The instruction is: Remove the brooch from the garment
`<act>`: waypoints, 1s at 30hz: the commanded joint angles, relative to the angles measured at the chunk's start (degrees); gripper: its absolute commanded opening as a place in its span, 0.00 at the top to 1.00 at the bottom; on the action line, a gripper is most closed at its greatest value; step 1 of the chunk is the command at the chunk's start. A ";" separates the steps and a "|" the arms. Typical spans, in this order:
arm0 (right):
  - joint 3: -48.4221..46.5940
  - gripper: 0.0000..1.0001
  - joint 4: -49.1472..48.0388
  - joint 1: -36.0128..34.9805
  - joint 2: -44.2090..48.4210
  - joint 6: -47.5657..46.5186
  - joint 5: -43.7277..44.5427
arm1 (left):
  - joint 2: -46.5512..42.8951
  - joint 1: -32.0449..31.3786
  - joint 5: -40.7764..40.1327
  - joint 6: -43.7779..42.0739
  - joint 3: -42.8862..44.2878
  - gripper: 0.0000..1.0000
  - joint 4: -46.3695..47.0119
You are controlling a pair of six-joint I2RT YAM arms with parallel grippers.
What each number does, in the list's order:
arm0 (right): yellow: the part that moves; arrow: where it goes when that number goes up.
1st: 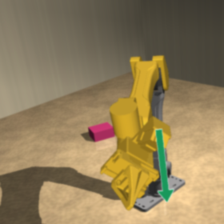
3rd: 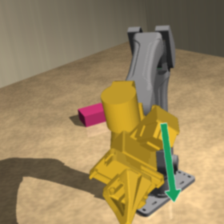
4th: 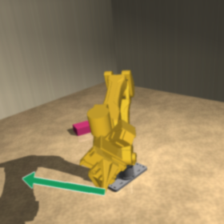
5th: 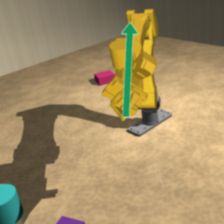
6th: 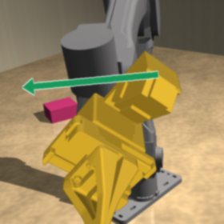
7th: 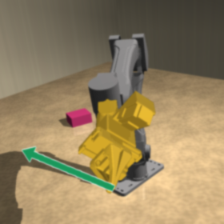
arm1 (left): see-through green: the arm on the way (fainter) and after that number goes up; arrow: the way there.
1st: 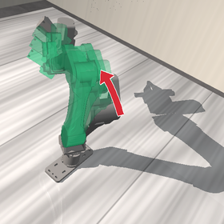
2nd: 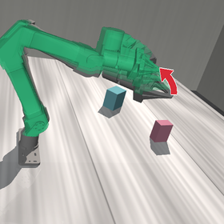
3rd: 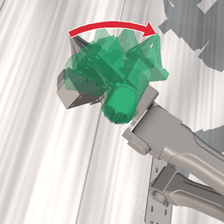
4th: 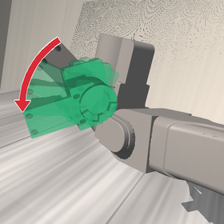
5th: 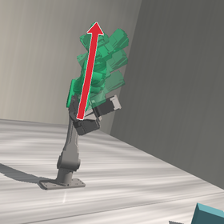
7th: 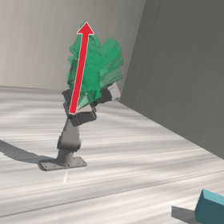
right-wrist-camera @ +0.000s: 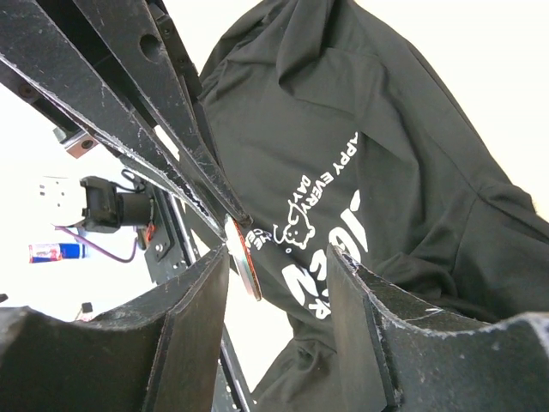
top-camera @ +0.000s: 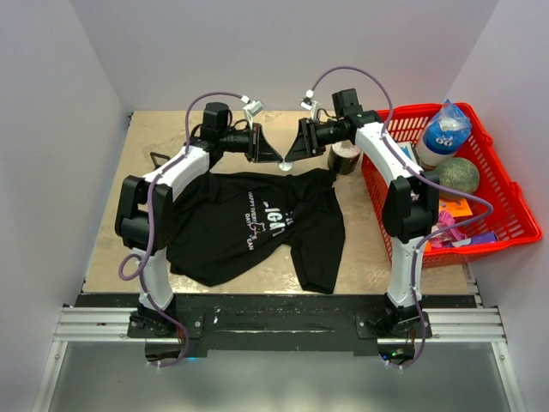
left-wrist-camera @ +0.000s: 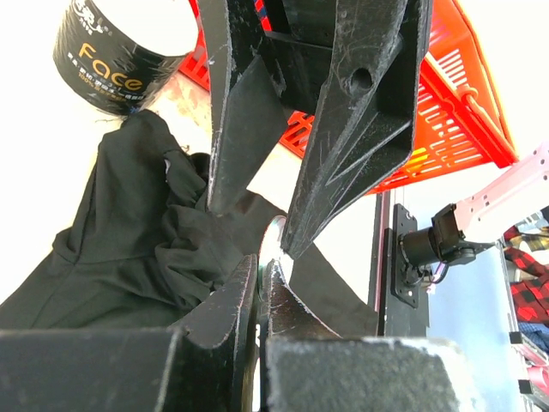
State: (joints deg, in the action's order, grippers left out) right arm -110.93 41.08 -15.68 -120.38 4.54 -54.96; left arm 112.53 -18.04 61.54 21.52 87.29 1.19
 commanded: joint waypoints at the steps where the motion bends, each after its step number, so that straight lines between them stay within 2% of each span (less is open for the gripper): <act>1: -0.43 0.47 -3.02 0.83 1.64 0.47 -0.85 | -2.67 0.38 3.24 0.63 -0.19 1.00 0.92; 11: 1.34 0.39 -3.90 -0.66 1.99 1.88 -1.64 | -2.58 0.29 1.39 -0.16 0.52 1.00 -0.05; 23: 1.34 0.39 -3.02 -1.98 1.90 1.70 0.38 | -2.84 0.29 0.42 0.01 0.69 1.00 -0.14; 30: 1.25 0.48 -2.06 -2.16 1.64 0.21 2.05 | -2.67 0.38 0.51 0.02 0.69 1.00 -0.22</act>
State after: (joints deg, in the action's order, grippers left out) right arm -109.32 39.13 -17.63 -120.38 5.93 -54.61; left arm 112.53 -18.00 61.10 21.47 87.29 0.30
